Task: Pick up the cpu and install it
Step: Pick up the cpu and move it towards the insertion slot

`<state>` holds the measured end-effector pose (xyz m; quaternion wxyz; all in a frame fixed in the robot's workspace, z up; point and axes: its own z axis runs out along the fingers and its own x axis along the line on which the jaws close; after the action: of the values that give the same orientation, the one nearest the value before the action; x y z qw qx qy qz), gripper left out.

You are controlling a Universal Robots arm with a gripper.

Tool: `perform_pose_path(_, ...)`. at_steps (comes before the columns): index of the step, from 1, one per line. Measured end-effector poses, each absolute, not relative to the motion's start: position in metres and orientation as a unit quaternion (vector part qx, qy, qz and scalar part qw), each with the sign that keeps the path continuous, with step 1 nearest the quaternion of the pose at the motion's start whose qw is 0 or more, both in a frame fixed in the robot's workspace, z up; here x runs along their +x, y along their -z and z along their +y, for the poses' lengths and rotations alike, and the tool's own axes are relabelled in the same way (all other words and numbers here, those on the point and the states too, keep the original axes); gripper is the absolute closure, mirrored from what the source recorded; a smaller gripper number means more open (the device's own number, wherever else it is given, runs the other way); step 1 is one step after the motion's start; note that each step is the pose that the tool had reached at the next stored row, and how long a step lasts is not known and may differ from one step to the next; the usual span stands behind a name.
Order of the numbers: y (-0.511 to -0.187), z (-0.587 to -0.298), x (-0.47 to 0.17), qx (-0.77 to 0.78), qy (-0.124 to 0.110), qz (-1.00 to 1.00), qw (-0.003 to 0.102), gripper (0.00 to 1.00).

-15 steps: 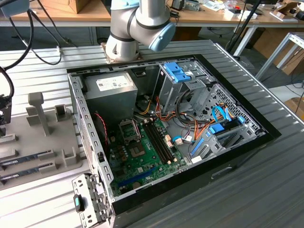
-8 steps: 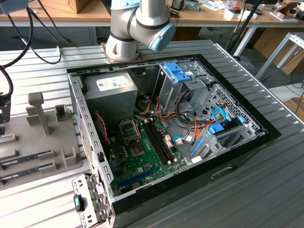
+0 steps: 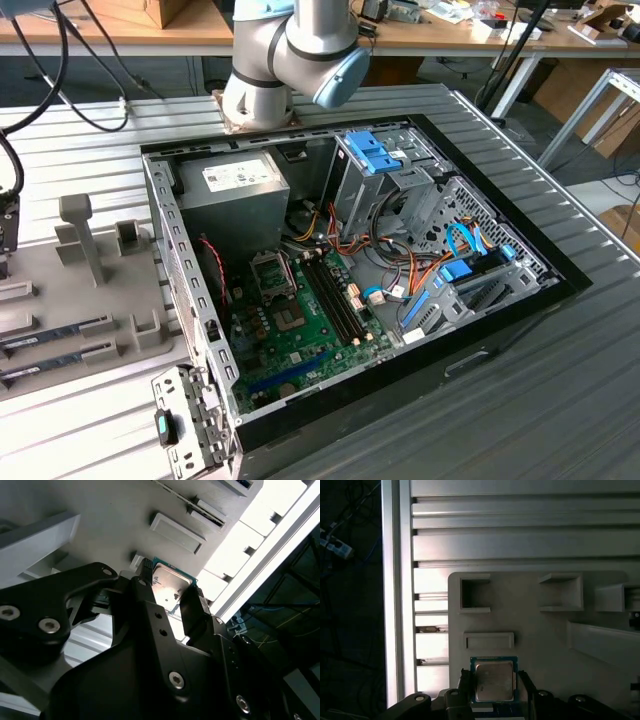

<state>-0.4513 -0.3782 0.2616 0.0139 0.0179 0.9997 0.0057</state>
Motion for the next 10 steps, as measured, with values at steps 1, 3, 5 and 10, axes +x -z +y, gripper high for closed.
perform_pose_path(1,-0.2622,-0.3782,-0.4513,0.018,-0.006,1.0,0.014,0.53)
perform_pose_path(3,-0.2635,-0.3782,-0.4513,0.018,-0.006,1.0,0.014,0.53)
perform_pose_path(5,-0.2652,-0.3782,-0.4513,0.018,-0.006,1.0,0.014,0.53)
perform_pose_path(10,-0.2702,-0.3782,-0.4513,0.018,-0.006,1.0,0.014,0.53)
